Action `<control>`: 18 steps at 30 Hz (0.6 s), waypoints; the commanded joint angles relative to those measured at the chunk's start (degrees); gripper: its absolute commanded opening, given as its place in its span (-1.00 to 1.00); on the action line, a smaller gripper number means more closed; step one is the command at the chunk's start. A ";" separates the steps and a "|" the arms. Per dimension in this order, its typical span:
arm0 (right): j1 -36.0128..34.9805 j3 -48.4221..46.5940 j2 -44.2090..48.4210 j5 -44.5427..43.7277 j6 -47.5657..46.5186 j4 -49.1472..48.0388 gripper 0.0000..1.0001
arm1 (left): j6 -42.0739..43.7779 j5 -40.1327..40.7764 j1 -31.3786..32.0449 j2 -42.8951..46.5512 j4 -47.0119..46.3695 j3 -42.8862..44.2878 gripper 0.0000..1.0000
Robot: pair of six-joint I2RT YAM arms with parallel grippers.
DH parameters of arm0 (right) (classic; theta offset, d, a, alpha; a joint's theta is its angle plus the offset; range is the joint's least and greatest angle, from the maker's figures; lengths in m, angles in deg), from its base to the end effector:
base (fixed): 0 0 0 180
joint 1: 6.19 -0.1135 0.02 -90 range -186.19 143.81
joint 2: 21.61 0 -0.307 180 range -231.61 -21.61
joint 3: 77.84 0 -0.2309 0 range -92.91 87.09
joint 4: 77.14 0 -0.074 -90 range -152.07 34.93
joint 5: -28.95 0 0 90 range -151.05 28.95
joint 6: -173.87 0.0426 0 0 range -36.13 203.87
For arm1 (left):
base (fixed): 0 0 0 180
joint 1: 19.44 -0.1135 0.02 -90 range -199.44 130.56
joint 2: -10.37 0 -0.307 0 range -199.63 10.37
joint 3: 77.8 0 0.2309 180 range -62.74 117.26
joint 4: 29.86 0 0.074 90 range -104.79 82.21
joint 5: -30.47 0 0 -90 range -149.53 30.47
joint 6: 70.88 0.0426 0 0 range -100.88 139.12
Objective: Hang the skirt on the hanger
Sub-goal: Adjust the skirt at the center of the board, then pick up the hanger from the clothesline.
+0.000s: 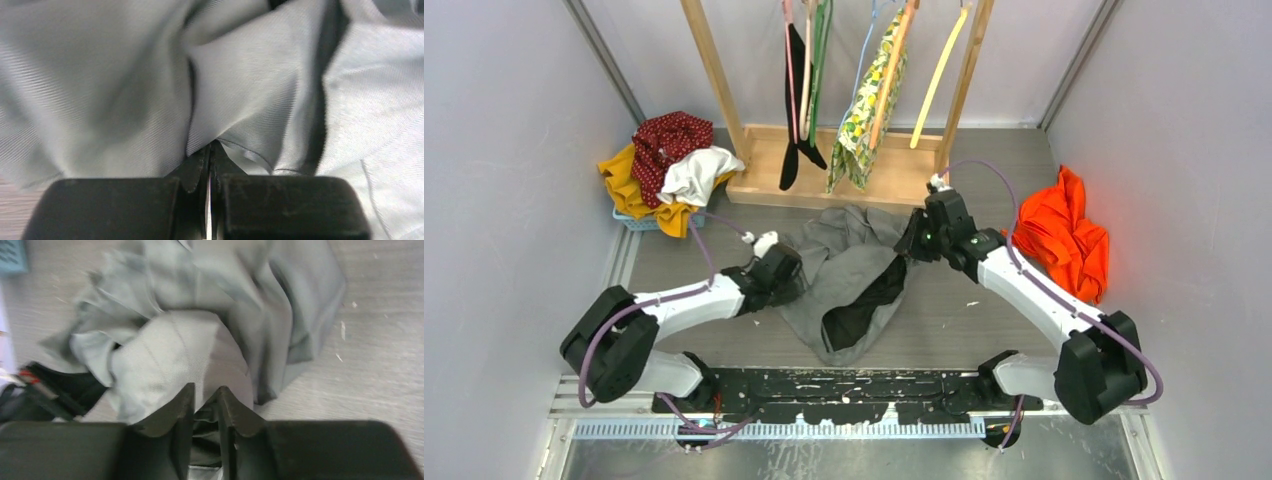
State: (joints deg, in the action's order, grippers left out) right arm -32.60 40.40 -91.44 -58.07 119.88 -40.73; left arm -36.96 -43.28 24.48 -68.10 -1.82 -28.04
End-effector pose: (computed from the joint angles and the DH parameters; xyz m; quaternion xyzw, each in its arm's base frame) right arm 0.2013 0.1025 0.2876 0.0671 0.9194 0.2209 0.3183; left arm 0.1697 -0.1469 0.2073 -0.1407 0.9390 -0.1299 0.2858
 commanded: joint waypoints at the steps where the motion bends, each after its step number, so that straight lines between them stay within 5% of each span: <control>1: -0.04 -11.90 3.11 0.23 -3.17 5.23 -0.18 | 10.05 -0.52 -4.35 4.57 10.19 3.42 -0.99; 3: -0.02 -16.83 7.84 -3.64 -5.30 12.01 0.25 | 10.92 -4.62 -3.49 8.15 12.65 5.01 -0.88; 5: -0.04 -24.56 10.10 -6.69 -8.13 18.49 0.42 | 10.95 -5.12 -1.35 11.58 15.00 5.40 -0.74; 9: -0.04 -41.11 7.56 -9.41 -10.34 23.82 0.48 | 10.93 -4.03 1.76 16.44 20.44 7.46 -0.59; 18: -0.04 -65.38 -11.40 -16.23 -7.92 14.26 0.52 | 12.22 -0.86 2.43 21.97 27.23 9.53 -0.53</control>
State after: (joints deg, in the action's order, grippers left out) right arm -32.65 -19.16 -93.34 -69.72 111.90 -23.33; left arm -26.31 -45.84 26.71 -49.26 20.93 -20.21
